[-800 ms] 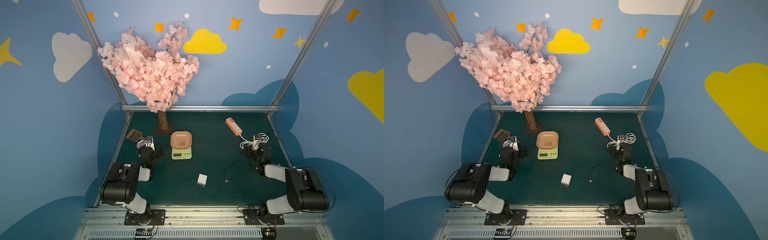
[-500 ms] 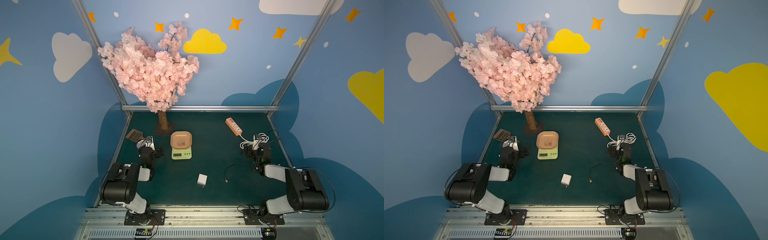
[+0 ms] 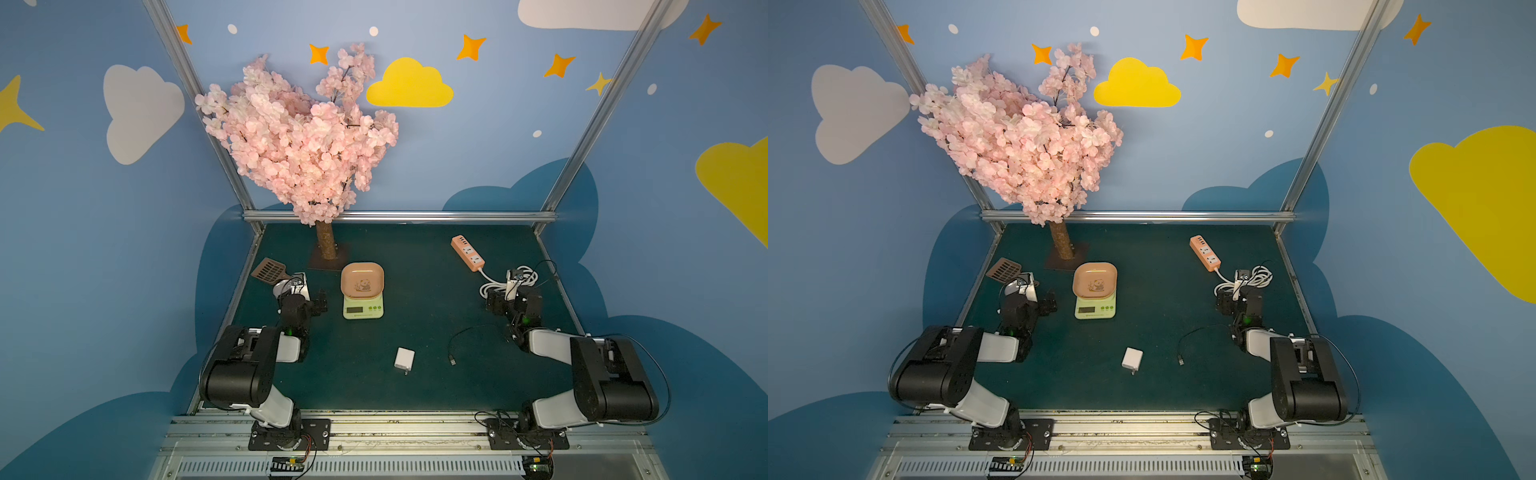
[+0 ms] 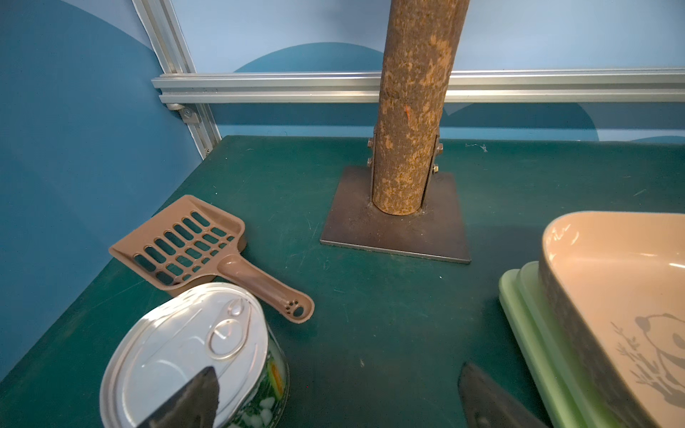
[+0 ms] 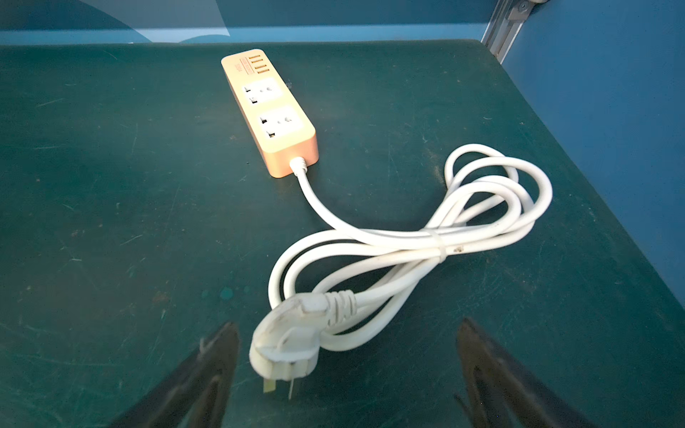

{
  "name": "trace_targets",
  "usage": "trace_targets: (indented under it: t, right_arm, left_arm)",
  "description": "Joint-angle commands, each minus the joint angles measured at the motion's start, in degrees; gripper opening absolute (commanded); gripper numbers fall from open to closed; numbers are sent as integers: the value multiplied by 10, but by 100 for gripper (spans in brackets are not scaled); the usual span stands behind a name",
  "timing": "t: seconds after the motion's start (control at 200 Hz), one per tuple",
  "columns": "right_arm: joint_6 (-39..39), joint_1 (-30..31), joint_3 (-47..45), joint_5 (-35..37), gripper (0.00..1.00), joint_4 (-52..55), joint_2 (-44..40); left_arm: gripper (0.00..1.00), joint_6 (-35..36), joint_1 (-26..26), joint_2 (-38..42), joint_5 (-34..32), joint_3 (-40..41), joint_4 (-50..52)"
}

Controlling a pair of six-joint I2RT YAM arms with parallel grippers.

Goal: Charge the electronic scale
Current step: Pick up the charging cable from the center of the board.

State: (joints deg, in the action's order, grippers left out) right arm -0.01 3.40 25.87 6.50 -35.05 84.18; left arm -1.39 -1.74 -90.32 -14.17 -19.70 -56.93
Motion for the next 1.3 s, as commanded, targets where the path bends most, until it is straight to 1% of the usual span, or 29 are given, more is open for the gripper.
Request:
trace_targets:
  t: [0.0, 0.055, 0.125, 0.17, 0.21, 0.26, 0.345, 0.39, 0.435, 0.491, 0.561, 0.601, 0.651, 0.686, 0.746, 0.811, 0.891, 0.981, 1.036, 1.176, 1.241, 1.296]
  right_arm:
    - [0, -4, 5, -5, 92, 4, -2]
    - [1, -5, 4, -5, 92, 3, -3]
    - [25, -7, 9, 31, 92, 23, -17]
    - [24, -8, 12, 26, 92, 38, -28]
    - [24, -8, 20, 27, 92, 61, -41]
    - [29, -8, 32, 37, 92, 96, -60]
    - [43, -9, 60, 46, 92, 173, -102]
    - [75, -10, 81, 51, 92, 224, -125]
    - [108, -12, 103, 44, 91, 275, -144]
    - [176, -12, 131, 35, 90, 343, -165]
    - [278, -13, 166, 23, 91, 422, -184]
    - [316, -14, 178, -6, 91, 453, -192]
    - [350, -15, 188, -77, 91, 484, -201]
    - [363, -14, 191, -133, 91, 496, -206]
    - [347, -14, 192, -211, 91, 516, -215]
    - [348, -14, 180, -264, 91, 524, -225]
    - [352, -9, 165, -307, 91, 542, -228]
    - [336, -1, 170, -323, 90, 609, -217]
    - [328, 0, 171, -323, 90, 647, -213]
    - [312, 3, 155, -318, 89, 705, -231]
    - [311, 3, 140, -309, 89, 715, -243]
    - [311, 3, 129, -306, 89, 717, -249]
  left_arm:
    - [100, -10, 1, 1, -23, 22, -41]
    - [100, -10, 2, 2, -18, 40, -74]
    - [100, -3, -1, 6, -8, 68, -124]
    - [100, 3, -2, 13, -1, 83, -150]
    - [100, 9, -9, 28, -14, 91, -158]
    - [100, 15, -19, 64, -35, 97, -142]
    - [100, 42, -43, 150, -39, 89, -55]
    - [100, 51, -58, 209, -31, 72, 22]
    - [100, 47, -69, 269, -2, 49, 115]
    - [100, 17, -86, 326, 8, 13, 215]
    - [100, -57, -118, 369, -37, -34, 311]
    - [100, -85, -138, 378, -51, -57, 355]
    - [100, -90, -166, 381, -40, -81, 387]
    - [100, -94, -187, 376, -35, -99, 411]
    - [100, -100, -226, 358, -32, -130, 449]
    - [100, -125, -270, 330, -39, -159, 482]
    - [100, -147, -328, 278, -21, -196, 510]
    - [100, -156, -405, 209, -34, -234, 521]
    - [100, -169, -441, 166, -23, -257, 524]
    - [100, -207, -519, 61, -1, -315, 532]
    - [100, -214, -551, 11, 20, -340, 529]
    - [100, -230, -575, -31, 19, -363, 534]
